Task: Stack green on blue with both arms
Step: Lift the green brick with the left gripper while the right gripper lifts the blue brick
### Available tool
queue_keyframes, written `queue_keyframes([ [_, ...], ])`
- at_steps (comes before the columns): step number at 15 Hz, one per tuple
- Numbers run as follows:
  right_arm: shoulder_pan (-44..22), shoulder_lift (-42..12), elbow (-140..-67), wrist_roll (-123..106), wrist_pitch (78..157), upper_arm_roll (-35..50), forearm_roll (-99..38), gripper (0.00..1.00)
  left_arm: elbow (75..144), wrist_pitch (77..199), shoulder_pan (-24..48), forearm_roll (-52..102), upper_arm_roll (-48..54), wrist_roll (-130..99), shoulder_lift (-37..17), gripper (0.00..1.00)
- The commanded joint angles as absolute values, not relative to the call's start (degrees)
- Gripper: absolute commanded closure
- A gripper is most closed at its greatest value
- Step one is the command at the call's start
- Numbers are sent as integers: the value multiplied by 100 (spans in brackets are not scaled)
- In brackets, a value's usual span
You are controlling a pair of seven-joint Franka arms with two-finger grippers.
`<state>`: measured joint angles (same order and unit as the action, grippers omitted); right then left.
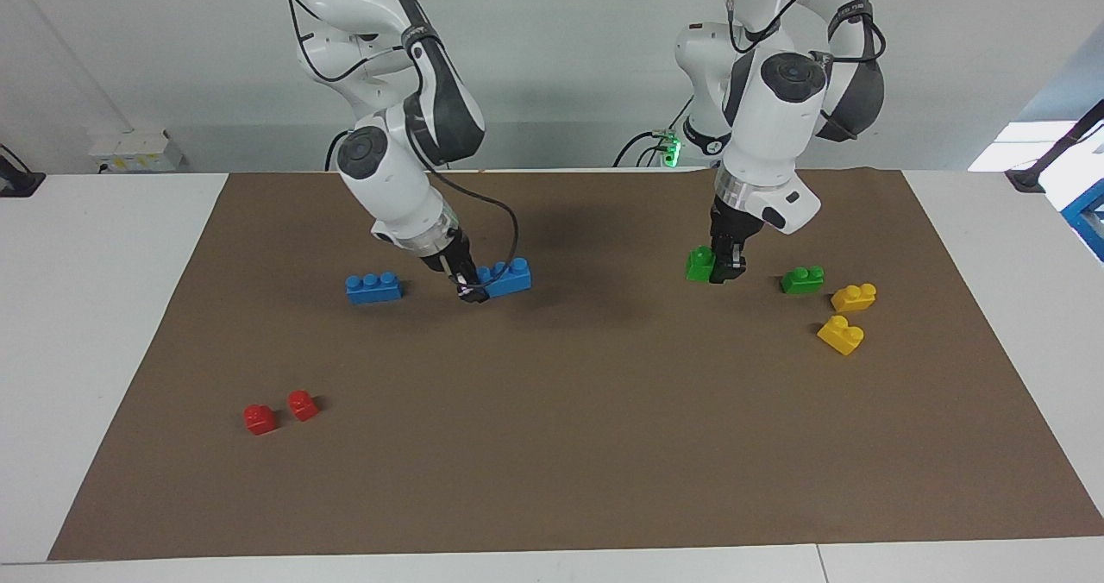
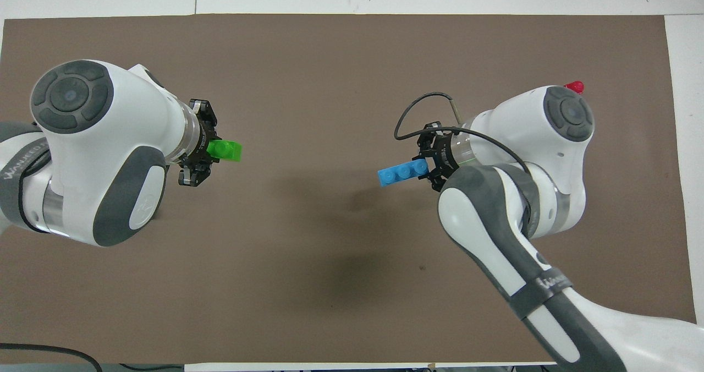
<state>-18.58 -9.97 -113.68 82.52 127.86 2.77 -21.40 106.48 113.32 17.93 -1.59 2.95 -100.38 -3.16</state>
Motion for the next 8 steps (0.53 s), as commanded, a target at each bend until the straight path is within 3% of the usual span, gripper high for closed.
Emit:
queue_keyframes([
  [1,-2055,-1028,-11592,8568,13226,272,-2468,100,10679,11215,1934,-193,237,-10239,-193,100],
  [4,-2460,-1177,-11909,8850,13885,272,-2584,100,10705,11302,2047,-193,246,-10563,-185,100],
  [8,-2513,-1336,-11988,8789,14080,272,-2575,100,10880,11557,2363,-193,237,-11249,-132,100],
])
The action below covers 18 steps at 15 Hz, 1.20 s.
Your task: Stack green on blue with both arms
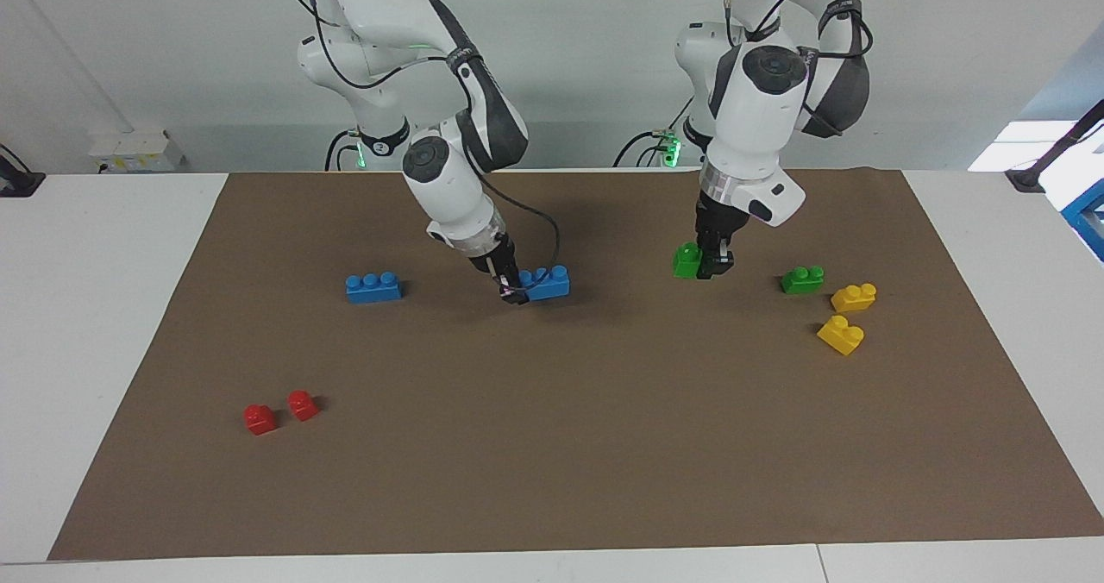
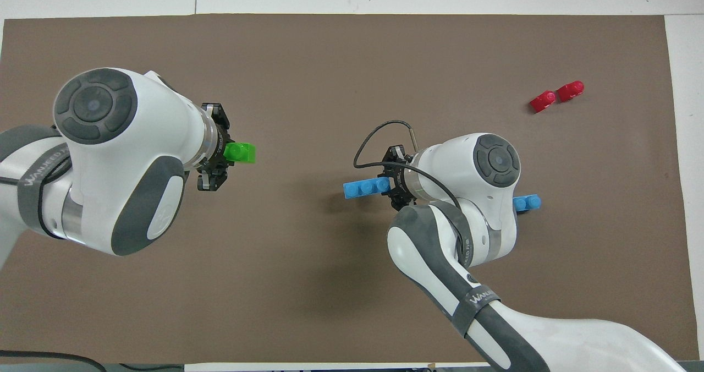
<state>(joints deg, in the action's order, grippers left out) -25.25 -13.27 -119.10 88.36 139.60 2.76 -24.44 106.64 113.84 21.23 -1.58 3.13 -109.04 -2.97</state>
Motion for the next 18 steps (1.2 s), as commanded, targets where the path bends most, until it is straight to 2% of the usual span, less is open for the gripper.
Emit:
queue_keyframes([
  [1,-2575,-1406,-11988,8711,14150,272,-2575,100,10924,11610,2477,-193,237,-11302,-132,100],
  [9,-2689,-1600,-12111,8455,14449,272,-2575,100,11416,12400,3181,-202,229,-12146,-290,100],
  [12,-2681,-1591,-12155,8324,14449,272,-2575,100,11400,12568,3321,-211,229,-12575,-570,100],
  [18,-2672,-1582,-12225,8271,14458,272,-2575,100,11338,12726,3594,-237,220,-13183,-782,100],
])
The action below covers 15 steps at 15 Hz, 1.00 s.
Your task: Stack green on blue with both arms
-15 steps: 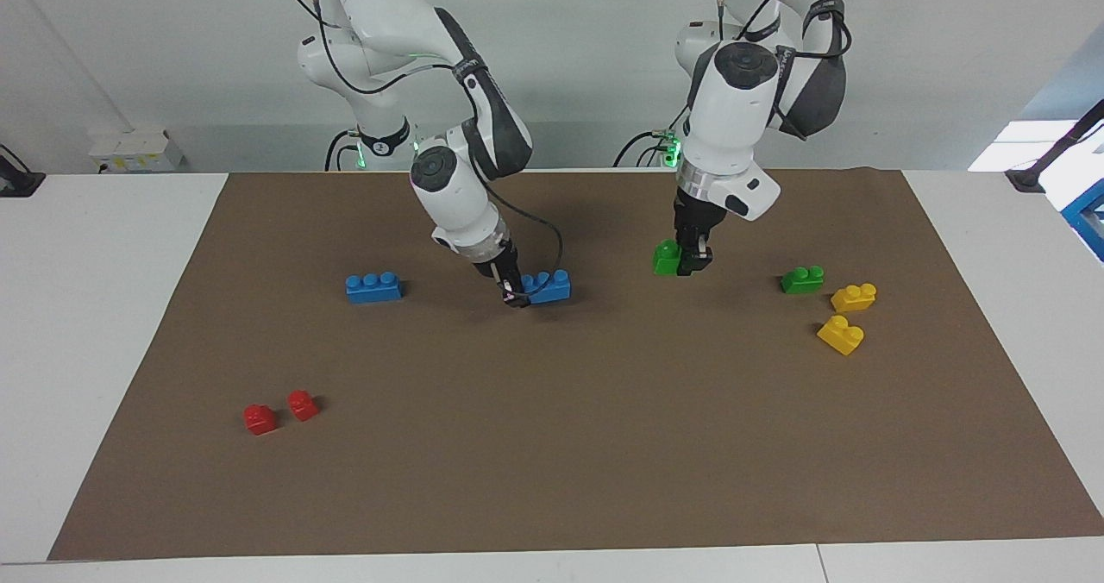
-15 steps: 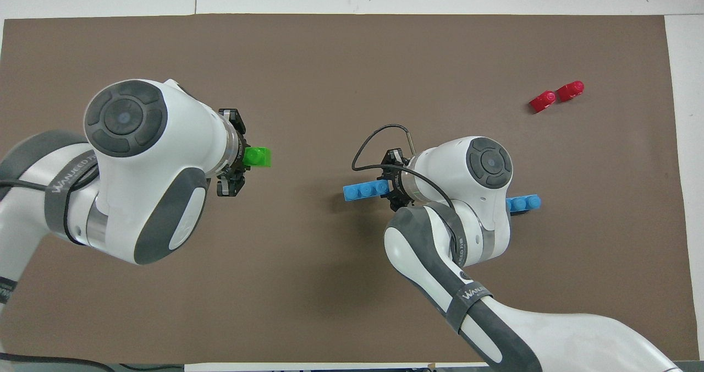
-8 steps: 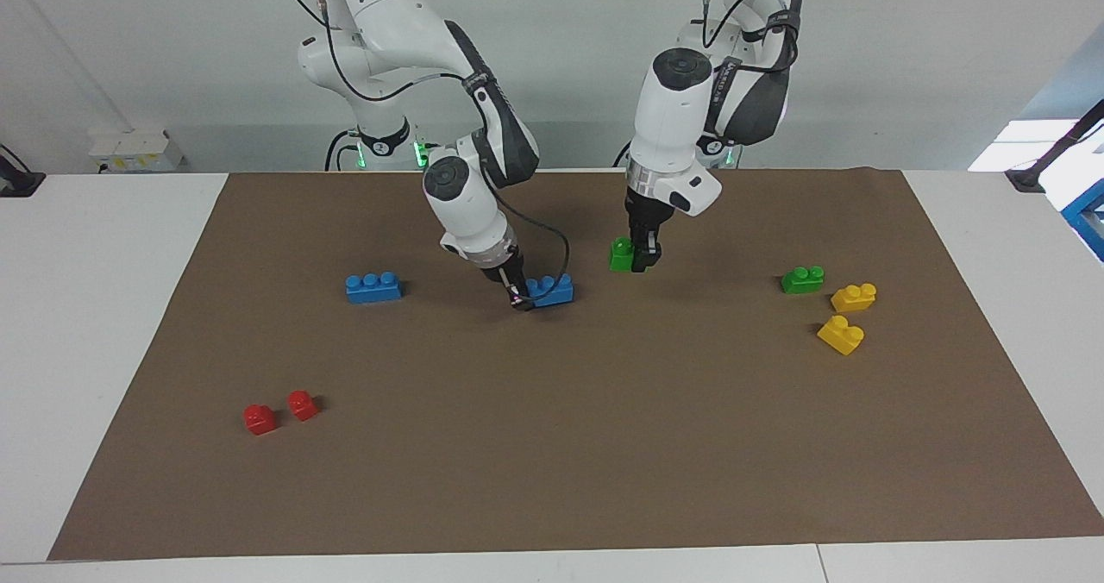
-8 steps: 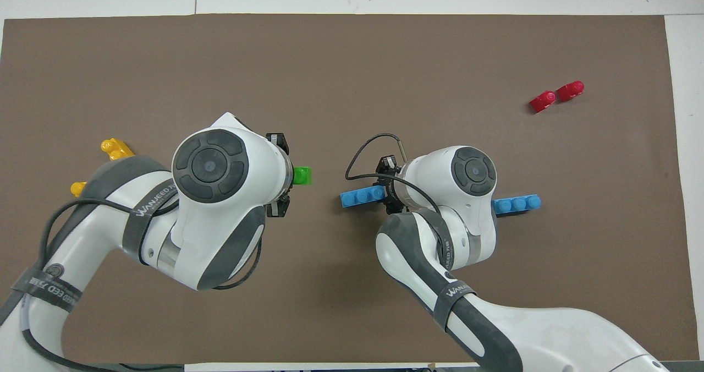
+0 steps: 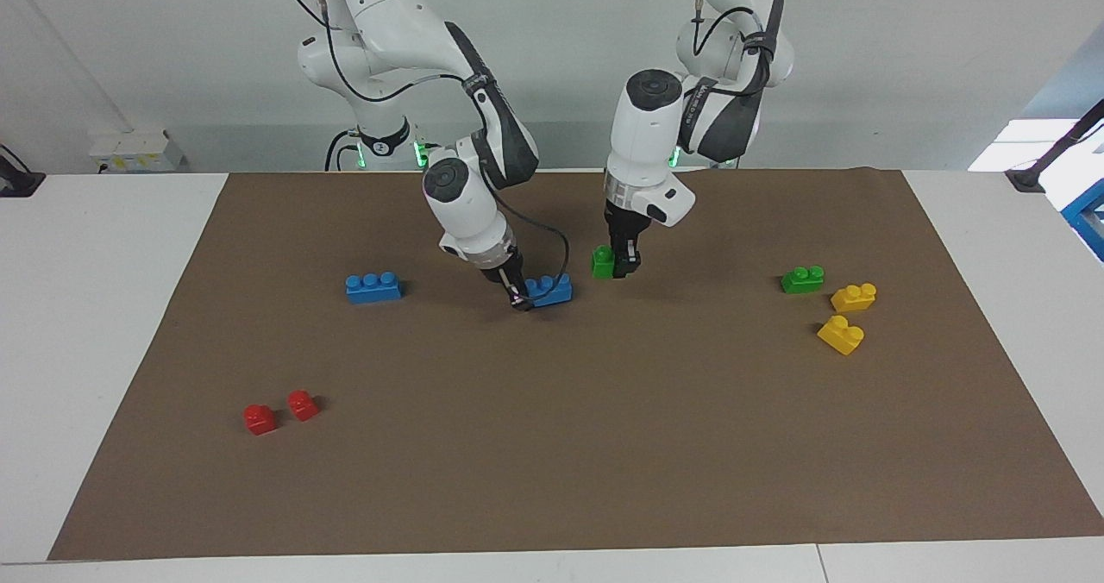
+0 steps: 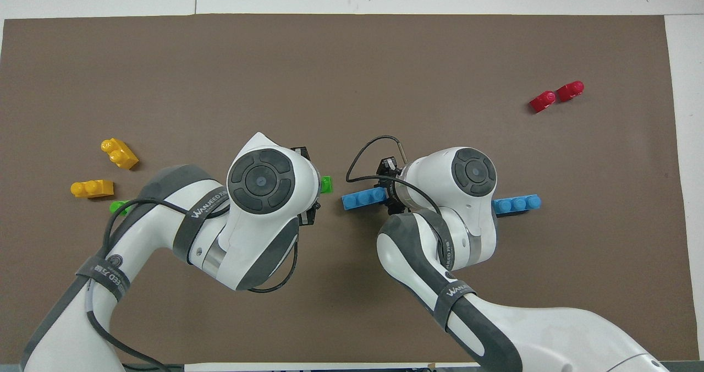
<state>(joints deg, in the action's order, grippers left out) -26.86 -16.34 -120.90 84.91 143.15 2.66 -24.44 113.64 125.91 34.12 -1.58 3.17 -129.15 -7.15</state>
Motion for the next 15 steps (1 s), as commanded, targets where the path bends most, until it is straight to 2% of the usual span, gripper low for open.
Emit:
queue_keyframes([
  [1,-2672,-1573,-12243,8218,14458,264,-2575,100,11338,12761,3612,-255,228,-13227,-791,100],
  [6,-2646,-1556,-12348,8077,14606,272,-2584,100,11347,12876,4042,-264,220,-13482,-1010,100],
  [15,-2646,-1538,-12507,7954,14783,264,-2575,100,11048,13051,4148,-554,211,-13808,-1459,100],
])
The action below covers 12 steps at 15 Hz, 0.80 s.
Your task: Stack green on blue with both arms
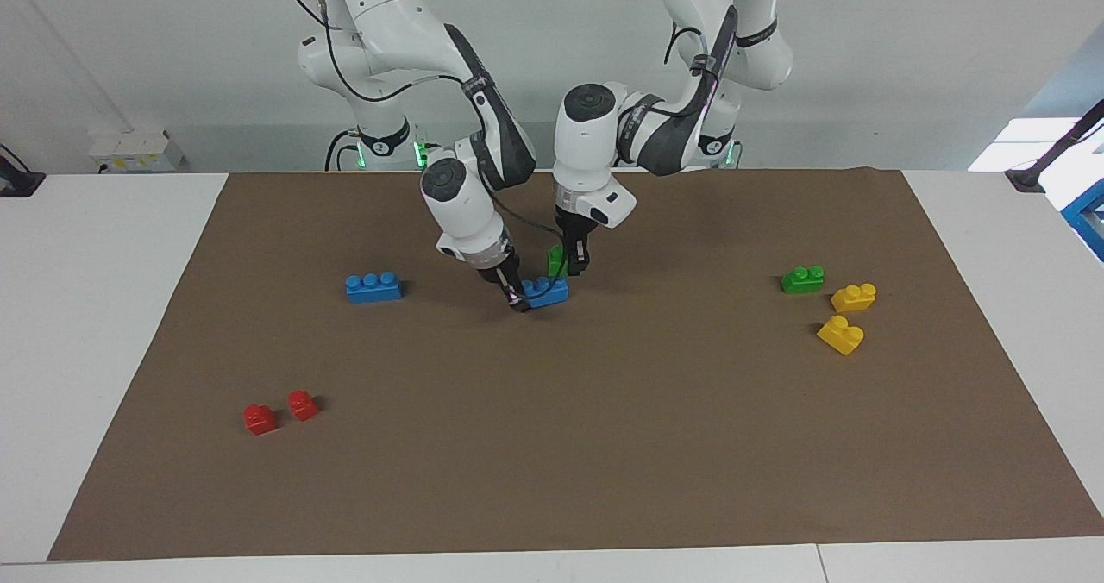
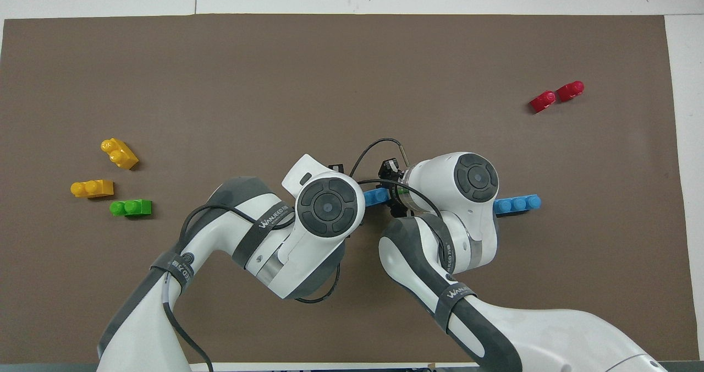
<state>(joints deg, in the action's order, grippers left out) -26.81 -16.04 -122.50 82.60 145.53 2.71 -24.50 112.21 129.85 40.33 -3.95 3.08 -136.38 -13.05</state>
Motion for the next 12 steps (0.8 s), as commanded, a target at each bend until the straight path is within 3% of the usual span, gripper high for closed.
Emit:
queue_keyframes([
  [1,-2646,-1538,-12516,7954,14783,264,-2584,100,11057,13087,4140,-554,211,-13808,-1459,100],
  [10,-2619,-1538,-12551,7928,14783,264,-2584,100,11083,13210,4166,-589,220,-14044,-1591,100],
  [12,-2610,-1547,-12551,7954,14775,272,-2584,49,11074,13253,4166,-650,220,-14176,-1591,100],
])
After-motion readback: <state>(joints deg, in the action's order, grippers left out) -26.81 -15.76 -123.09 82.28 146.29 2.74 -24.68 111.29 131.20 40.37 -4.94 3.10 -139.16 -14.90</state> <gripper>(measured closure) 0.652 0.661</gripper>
